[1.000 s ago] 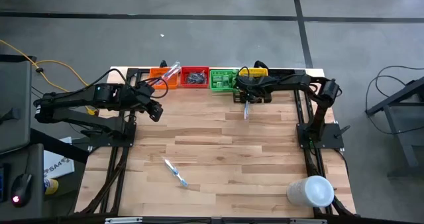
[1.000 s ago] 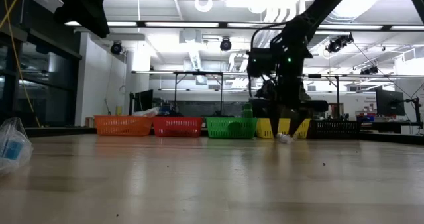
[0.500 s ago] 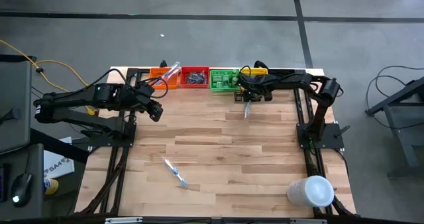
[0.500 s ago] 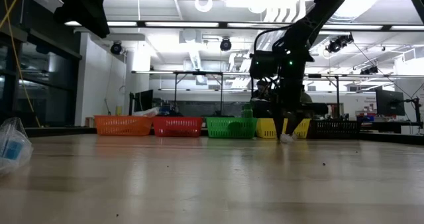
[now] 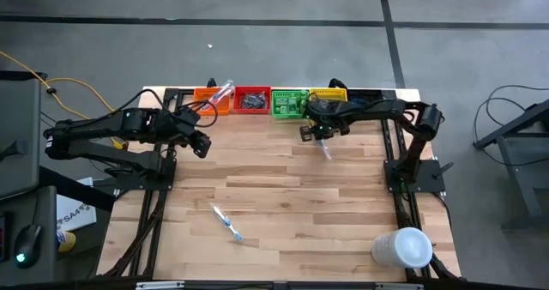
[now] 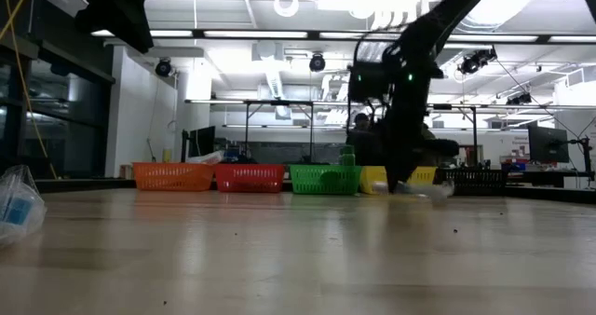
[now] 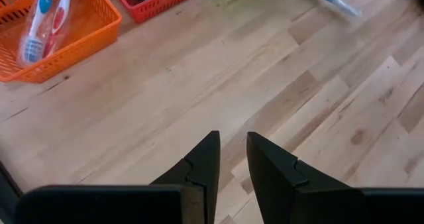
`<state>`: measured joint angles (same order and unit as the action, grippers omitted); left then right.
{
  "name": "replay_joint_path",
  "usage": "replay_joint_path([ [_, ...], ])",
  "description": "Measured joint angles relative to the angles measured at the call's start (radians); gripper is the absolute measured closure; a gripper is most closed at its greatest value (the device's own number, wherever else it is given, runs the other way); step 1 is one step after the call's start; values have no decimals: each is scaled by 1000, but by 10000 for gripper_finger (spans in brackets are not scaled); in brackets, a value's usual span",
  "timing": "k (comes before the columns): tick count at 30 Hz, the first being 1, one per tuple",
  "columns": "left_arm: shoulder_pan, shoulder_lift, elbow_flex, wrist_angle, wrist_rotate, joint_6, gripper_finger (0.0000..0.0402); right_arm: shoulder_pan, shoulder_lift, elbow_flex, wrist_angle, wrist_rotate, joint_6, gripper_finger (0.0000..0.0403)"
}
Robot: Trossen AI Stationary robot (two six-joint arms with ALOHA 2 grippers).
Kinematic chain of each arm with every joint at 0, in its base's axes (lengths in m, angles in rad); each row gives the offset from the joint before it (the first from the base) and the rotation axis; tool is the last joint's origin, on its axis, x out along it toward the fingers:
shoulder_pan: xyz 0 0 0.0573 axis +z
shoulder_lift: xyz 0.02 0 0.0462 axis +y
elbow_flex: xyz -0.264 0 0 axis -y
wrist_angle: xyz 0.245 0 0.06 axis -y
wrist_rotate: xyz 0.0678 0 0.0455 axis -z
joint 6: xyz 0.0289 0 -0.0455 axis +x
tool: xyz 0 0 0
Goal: Pick & Place Travel size toiletries
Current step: Put the blue toothbrush into the orange bin
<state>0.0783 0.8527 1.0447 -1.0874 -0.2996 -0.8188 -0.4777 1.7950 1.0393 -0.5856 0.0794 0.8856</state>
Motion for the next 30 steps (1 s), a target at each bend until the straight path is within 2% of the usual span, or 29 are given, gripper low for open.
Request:
replay_joint_path([
  [7, 0, -27, 0, -7, 1, 2, 323, 104, -142, 2, 8, 29, 5, 397],
  [12, 0, -46, 0, 0, 0, 29, 323, 185, -258, 2, 84, 46, 5, 397],
  [16, 0, -37, 0, 75, 21, 103, 322, 236, -325, 2, 267, 52, -51, 397],
  [21, 0, 9, 0, 263, 44, 224, 321, 273, -359, 3, 523, 49, -144, 397],
  [25, 0, 68, 0, 445, 66, 288, 290, 290, -359, 2, 725, 15, -247, 397],
  [30, 0, 146, 0, 610, 80, 339, 217, 296, -359, 3, 899, -7, -287, 397],
])
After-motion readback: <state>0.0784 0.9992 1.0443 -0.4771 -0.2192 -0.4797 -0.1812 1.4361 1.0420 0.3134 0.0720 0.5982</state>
